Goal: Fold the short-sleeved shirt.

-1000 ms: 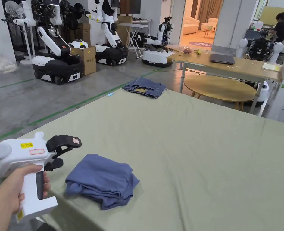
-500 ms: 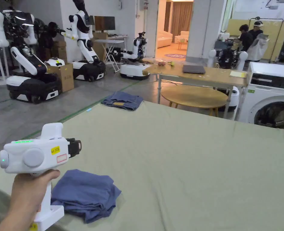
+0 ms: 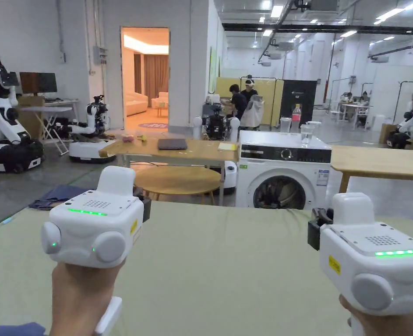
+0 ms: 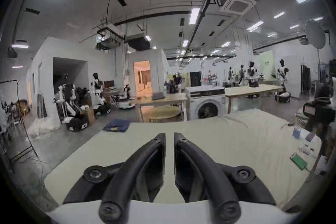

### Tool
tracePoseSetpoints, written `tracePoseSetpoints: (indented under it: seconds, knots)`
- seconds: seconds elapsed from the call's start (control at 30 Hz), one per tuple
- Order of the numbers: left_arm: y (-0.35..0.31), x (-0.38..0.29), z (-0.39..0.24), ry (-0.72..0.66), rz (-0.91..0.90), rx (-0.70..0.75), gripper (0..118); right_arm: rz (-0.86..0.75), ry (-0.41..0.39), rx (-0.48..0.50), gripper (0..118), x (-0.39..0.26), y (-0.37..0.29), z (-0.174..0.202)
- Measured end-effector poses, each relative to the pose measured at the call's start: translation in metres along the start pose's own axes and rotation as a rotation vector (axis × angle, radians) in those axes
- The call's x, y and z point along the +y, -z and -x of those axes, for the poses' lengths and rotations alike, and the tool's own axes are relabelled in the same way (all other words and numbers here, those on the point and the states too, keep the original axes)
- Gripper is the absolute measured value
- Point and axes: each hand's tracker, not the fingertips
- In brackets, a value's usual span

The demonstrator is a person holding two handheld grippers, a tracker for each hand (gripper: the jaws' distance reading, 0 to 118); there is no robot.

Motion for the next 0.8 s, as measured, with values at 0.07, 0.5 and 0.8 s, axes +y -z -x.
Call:
tracePoseSetpoints:
  seconds: [0.07, 0.5, 0.8]
  knots:
    - [0.000, 0.006, -0.017, -0.001, -0.010, -0.014, 5, 0.000, 0.005, -0.014, 1, 0.009, 0.000, -0.007]
    - [-0.008, 0.020, -0.059, 0.001, -0.006, -0.072, 8, -0.017, 0.055, -0.049, 13, 0.012, -0.005, -0.035]
    - [-0.004, 0.016, -0.059, 0.001, -0.011, -0.085, 105, -0.016, 0.076, -0.021, 87, 0.011, -0.005, -0.037]
